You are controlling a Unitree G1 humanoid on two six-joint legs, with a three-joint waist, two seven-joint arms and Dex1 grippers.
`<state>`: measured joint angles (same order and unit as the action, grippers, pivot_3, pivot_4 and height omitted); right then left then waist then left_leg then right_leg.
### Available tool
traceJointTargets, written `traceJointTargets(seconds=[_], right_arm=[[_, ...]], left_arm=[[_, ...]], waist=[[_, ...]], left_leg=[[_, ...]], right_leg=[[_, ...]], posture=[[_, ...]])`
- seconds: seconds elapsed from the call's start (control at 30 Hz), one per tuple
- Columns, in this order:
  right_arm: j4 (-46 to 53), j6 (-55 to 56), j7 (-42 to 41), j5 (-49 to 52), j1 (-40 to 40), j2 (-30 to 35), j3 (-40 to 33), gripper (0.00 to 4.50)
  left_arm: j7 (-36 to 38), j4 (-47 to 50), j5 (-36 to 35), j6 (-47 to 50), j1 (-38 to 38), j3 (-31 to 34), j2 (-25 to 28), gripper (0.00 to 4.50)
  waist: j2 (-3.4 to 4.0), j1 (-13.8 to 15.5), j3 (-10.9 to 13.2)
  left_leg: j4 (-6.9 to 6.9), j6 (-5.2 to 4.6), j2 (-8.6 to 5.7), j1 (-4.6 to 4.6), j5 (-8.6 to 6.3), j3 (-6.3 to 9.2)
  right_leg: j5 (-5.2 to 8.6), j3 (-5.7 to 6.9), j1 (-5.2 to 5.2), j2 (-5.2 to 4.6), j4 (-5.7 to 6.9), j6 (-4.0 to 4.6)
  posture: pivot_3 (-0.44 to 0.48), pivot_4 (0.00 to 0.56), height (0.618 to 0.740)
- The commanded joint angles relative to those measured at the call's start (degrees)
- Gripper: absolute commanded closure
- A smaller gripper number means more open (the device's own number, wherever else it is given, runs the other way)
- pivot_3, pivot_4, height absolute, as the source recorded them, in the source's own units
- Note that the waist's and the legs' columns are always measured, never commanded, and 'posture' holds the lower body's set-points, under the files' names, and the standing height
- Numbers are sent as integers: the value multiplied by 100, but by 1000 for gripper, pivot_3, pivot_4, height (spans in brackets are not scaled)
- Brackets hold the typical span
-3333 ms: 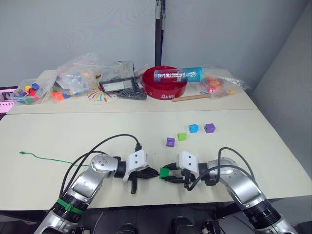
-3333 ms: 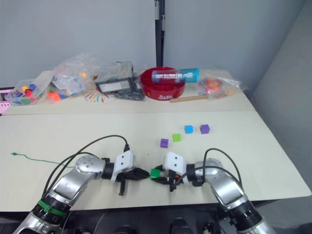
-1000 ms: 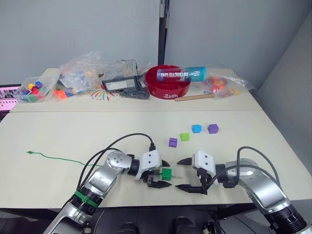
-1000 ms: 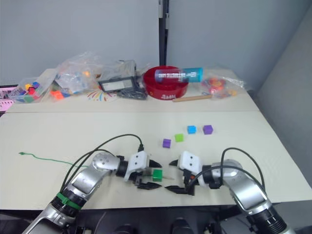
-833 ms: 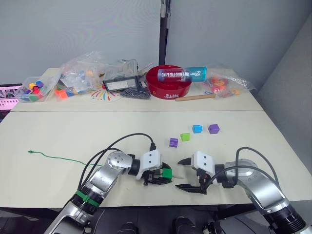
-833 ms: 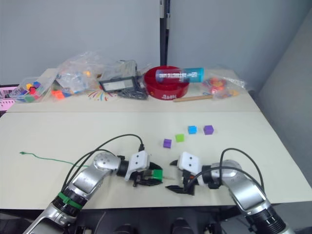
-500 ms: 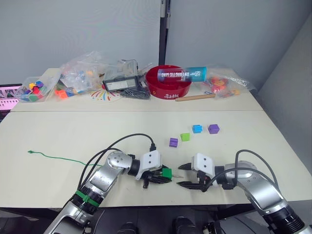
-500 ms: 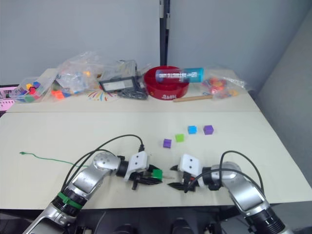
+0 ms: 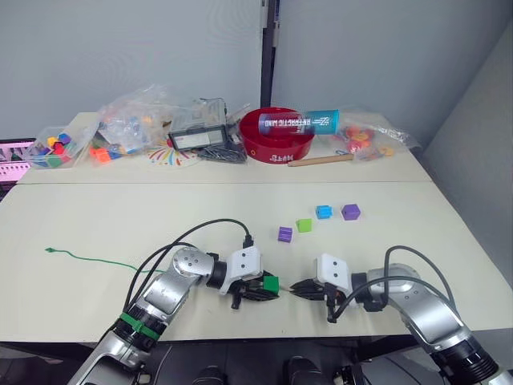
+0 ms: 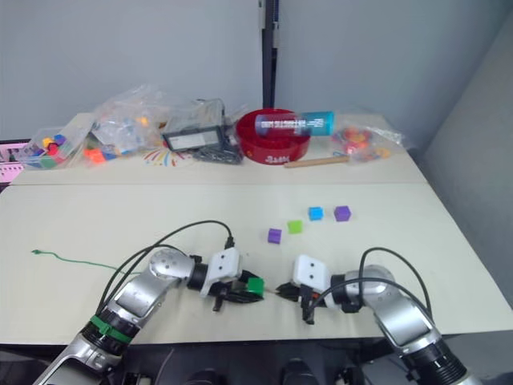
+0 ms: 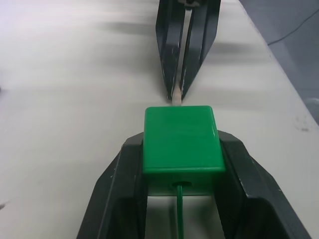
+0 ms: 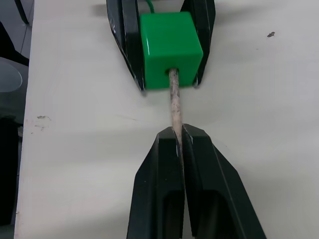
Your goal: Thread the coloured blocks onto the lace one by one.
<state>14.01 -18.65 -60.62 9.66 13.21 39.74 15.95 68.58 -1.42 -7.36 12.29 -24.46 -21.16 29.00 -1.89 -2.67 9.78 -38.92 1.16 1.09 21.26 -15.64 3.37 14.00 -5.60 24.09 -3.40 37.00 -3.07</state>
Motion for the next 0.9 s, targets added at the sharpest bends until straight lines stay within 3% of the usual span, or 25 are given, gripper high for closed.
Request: traceJointTargets(seconds=[0.03,0.23,0.43,0.57,0.7,0.77,0.9], right_arm=[[82,96,-5,-42,106,24,-37,4500],[79,162,-70,-57,259,12,-1,4500],[4,257,-79,-63,337,-13,16,4500],[-75,344,-117,-69,388,-20,48,4500],[-164,378,-137,-74,504,-95,115,4500],[-187,388,-154,-80,538,-124,137,4500],[-222,421,-187,-85,548,-142,152,4500]], left_arm=[[288,-195,-181,-430,309,580,662,3287],[1105,-1884,-573,-1906,824,1708,2054,3287],[1558,-4448,-532,-3567,583,2325,2841,3287],[1653,-5366,-406,-4121,333,2354,2985,3287],[1740,-5695,-376,-4282,252,2383,2901,3287],[1856,-5622,-484,-4139,231,2438,2835,2253],[2082,-5272,-707,-3661,158,2605,2818,948]], waist=[[0,-25,0],[1,-148,0],[3,-158,1],[10,-128,2],[12,-116,1],[16,-120,0],[16,-114,0]], left_leg=[[1,0,0,-2,0,0],[9,0,13,-17,0,-3],[10,-1,29,-20,0,-11],[12,-2,38,-18,-1,-16],[9,-2,38,-17,-1,-18],[11,-2,39,-17,-1,-18],[9,-2,40,-14,-1,-19]], right_leg=[[0,0,0,0,1,0],[2,3,3,9,10,10],[1,5,6,24,11,22],[0,6,9,30,10,27],[0,7,6,29,11,26],[0,7,7,29,14,26],[0,7,8,29,13,26]], posture=[[0,150,740],[0,150,740],[0,150,740],[0,150,740],[0,150,740],[0,150,740],[0,150,740]])
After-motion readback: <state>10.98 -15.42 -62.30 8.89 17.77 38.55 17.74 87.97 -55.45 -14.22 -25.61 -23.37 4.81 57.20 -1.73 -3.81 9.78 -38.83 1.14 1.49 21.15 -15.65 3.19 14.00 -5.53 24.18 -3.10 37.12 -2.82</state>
